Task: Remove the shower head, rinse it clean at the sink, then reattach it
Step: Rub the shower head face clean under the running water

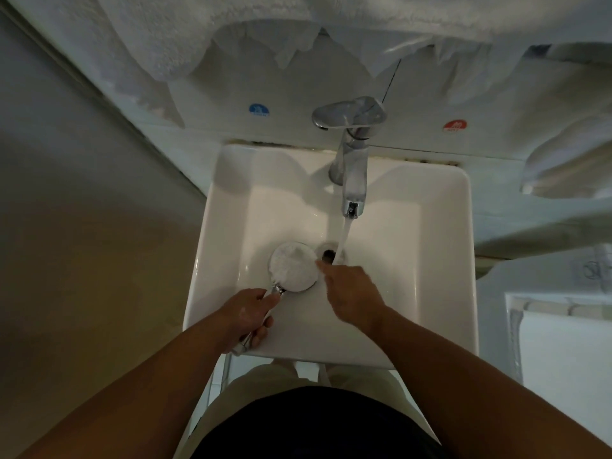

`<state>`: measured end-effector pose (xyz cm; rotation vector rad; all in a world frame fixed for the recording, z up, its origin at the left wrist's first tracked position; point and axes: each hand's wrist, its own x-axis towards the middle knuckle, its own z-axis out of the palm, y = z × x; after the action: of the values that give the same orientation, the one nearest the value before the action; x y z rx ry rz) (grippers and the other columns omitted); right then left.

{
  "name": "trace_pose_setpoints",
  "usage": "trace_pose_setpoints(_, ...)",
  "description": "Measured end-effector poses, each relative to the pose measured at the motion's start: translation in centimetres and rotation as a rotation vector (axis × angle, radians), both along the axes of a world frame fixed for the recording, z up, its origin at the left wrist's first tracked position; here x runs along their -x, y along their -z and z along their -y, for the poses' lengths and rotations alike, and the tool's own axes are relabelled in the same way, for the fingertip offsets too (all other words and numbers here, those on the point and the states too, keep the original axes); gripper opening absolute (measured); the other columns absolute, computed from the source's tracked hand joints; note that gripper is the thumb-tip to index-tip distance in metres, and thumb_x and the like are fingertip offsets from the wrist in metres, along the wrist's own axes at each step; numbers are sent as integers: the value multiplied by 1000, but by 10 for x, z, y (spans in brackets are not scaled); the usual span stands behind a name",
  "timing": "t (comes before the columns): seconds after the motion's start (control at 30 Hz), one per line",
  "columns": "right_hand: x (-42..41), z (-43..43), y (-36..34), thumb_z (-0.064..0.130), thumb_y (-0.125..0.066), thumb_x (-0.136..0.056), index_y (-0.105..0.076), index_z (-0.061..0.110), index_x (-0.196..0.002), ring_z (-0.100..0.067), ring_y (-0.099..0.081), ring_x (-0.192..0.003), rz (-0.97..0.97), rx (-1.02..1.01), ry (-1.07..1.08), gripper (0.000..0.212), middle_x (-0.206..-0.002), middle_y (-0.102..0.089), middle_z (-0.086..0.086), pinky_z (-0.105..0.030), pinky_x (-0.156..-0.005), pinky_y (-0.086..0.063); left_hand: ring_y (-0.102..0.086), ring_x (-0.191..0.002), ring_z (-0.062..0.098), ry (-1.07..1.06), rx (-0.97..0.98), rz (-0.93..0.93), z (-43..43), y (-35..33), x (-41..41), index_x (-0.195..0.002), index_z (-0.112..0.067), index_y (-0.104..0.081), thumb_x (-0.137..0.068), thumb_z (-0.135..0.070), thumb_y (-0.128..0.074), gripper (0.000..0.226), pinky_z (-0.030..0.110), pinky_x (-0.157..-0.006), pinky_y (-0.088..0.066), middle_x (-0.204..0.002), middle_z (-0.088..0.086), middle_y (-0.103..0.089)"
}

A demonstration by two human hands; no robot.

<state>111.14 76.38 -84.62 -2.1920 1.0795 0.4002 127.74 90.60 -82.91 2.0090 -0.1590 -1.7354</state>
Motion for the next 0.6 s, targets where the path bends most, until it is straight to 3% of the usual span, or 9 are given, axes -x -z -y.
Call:
trace_pose_setpoints(0.07, -4, -1, 0, 19, -41, -103, -40, 39, -151, -33, -68, -104, 0, 11, -5, 52, -129, -66, -17, -42, -90, -57, -44, -40, 14, -4, -11, 0, 0, -1, 0, -104, -6, -62, -102, -41, -52, 36, 24, -40, -38, -71, 10, -56)
trace_pose_setpoints(0.17, -5, -24, -8, 19, -41, -104, -36, 35, -154, -29, -68, -108, 72, -88, -185, 53, -136, -63, -15, -42, -94, -56, -44, -40, 14, 8, -23, 1, 0, -2, -1, -100, -8, -62, -103, -39, -51, 32, 23, -39, -38, -71, 10, -57)
trace_pose_setpoints(0.3, -7, 7, 2, 23, -41, -104, -40, 40, -151, -34, -67, -106, 24, 5, -9, 50, -133, -62, -18, -43, -91, -56, -44, -38, 13, 26, -16, 6, 2, -3, 0, -101, -8, -61, -103, -39, -50, 33, 22, -39, -38, -70, 9, -56)
trace_pose_setpoints(0.43, -2, -26, -9, 26, -37, -107, -40, 35, -153, -26, -66, -107, 84, -120, -191, 47, -131, -67, -11, -36, -92, -53, -44, -39, 14, 37, -11, 17, 1, -4, 0, -99, -8, -61, -103, -40, -50, 35, 22, -39, -38, -70, 10, -56)
trace_pose_setpoints(0.6, 26, -15, -2, 28, -39, -107, -46, 36, -149, -16, -64, -86, 86, -100, -88, 44, -115, -74, -10, -30, -79, -51, -45, -37, 13, 56, -14, 21, 1, -4, 0, -96, -8, -61, -104, -39, -49, 34, 22, -38, -38, -71, 11, -56)
